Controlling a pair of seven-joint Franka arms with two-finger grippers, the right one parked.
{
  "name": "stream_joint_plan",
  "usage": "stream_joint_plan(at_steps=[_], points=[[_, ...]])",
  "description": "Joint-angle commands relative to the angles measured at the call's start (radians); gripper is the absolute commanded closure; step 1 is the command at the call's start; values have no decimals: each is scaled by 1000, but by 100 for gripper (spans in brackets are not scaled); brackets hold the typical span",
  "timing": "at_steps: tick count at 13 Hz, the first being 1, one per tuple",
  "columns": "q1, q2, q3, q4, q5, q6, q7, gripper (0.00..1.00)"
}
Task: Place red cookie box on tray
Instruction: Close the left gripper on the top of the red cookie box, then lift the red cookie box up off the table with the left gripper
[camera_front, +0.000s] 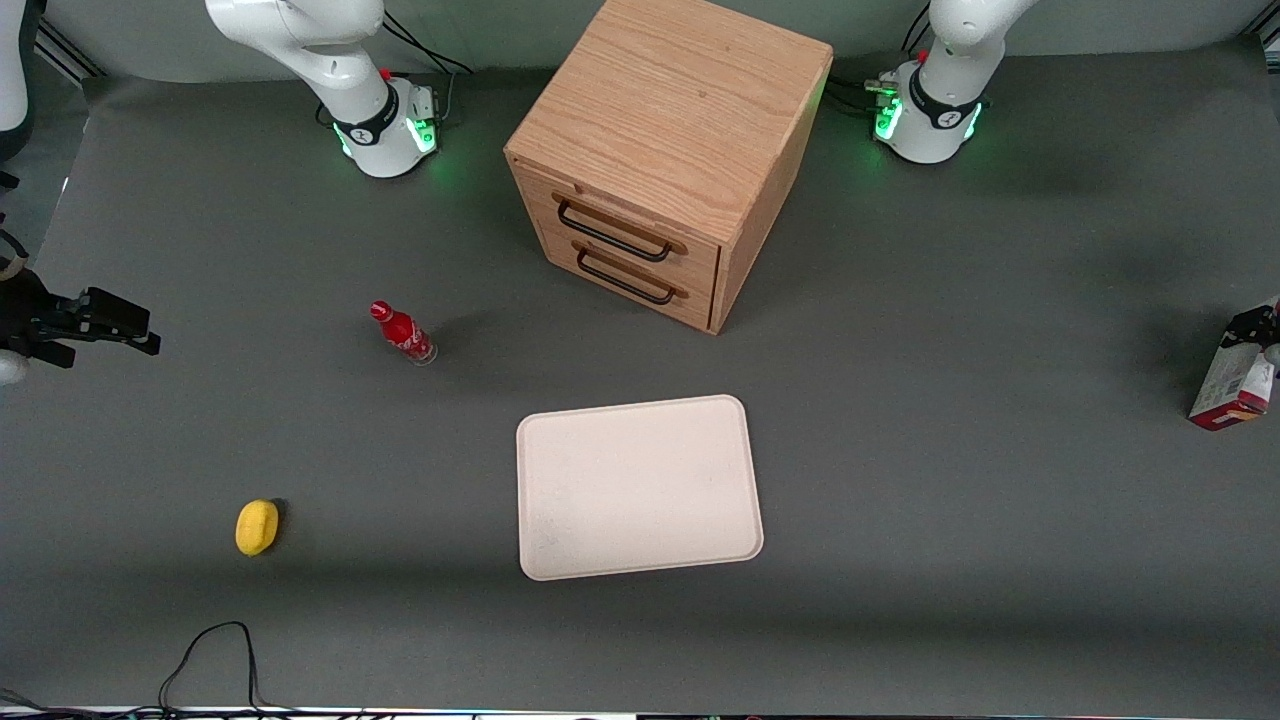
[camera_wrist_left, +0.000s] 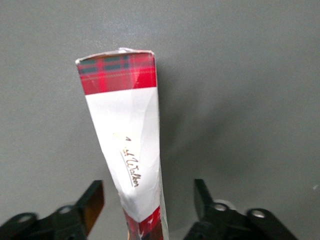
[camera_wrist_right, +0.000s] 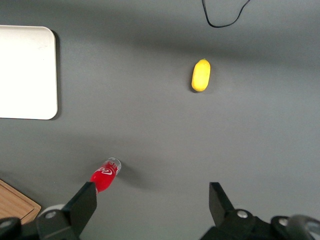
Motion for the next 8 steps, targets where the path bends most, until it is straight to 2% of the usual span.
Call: stream_joint_plan(at_steps=[1, 5, 8], points=[[12, -25, -8, -30, 13, 19, 28, 100], [10, -39, -8, -24, 13, -1, 25, 100], [-10, -126, -17, -11, 2, -97, -16, 100]])
